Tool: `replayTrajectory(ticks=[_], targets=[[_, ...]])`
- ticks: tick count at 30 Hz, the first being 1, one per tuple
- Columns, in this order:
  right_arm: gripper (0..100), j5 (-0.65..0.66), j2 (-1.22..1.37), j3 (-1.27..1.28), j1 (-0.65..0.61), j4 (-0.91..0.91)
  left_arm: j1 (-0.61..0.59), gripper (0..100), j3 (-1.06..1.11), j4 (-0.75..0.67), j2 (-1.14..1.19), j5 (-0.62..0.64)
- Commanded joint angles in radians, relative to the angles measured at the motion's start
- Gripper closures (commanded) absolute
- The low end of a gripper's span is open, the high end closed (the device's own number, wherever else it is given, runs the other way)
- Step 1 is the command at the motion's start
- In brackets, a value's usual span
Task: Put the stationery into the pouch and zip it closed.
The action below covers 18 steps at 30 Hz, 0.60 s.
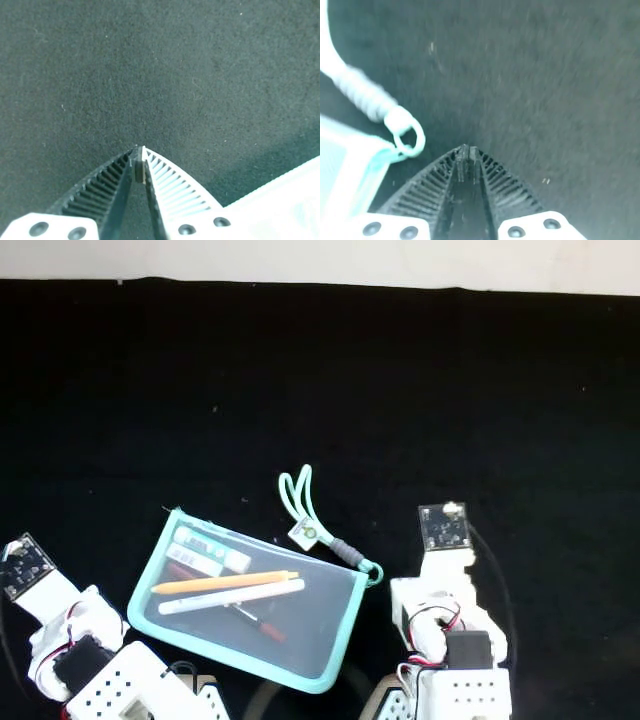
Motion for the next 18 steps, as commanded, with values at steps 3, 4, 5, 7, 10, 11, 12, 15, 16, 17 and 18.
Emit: replayTrajectory(ticks=[3, 4, 5, 7, 10, 11, 12, 15, 16, 17, 18], targets=[[99.2, 0.009, -0.102, 0.114, 0.016, 0.004, -0.007, 99, 0.012, 0.005, -0.004, -0.009], [99.2, 0.009, -0.101, 0.114, 0.016, 0.004, -0.007, 99, 0.012, 0.005, -0.004, -0.009], [99.2, 0.009, -0.096, 0.114, 0.016, 0.004, -0.007, 99, 0.012, 0.005, -0.004, -0.009], [99.2, 0.009, -0.085, 0.114, 0.016, 0.004, -0.007, 99, 0.012, 0.005, -0.004, -0.009], [99.2, 0.009, -0.084, 0.114, 0.016, 0.004, -0.007, 99, 0.012, 0.005, -0.004, -0.009], [99.2, 0.009, -0.084, 0.114, 0.016, 0.004, -0.007, 99, 0.012, 0.005, -0.004, -0.009], [99.2, 0.009, -0.084, 0.114, 0.016, 0.004, -0.007, 99, 0.012, 0.005, -0.004, -0.009], [99.2, 0.009, -0.084, 0.114, 0.016, 0.004, -0.007, 99, 0.012, 0.005, -0.004, -0.009], [99.2, 0.009, -0.084, 0.114, 0.016, 0.004, -0.007, 99, 0.012, 0.005, -0.004, -0.009], [99.2, 0.009, -0.084, 0.114, 0.016, 0.004, -0.007, 99, 0.012, 0.005, -0.004, -0.009], [99.2, 0.009, -0.084, 0.114, 0.016, 0.004, -0.007, 99, 0.012, 0.005, -0.004, -0.009]])
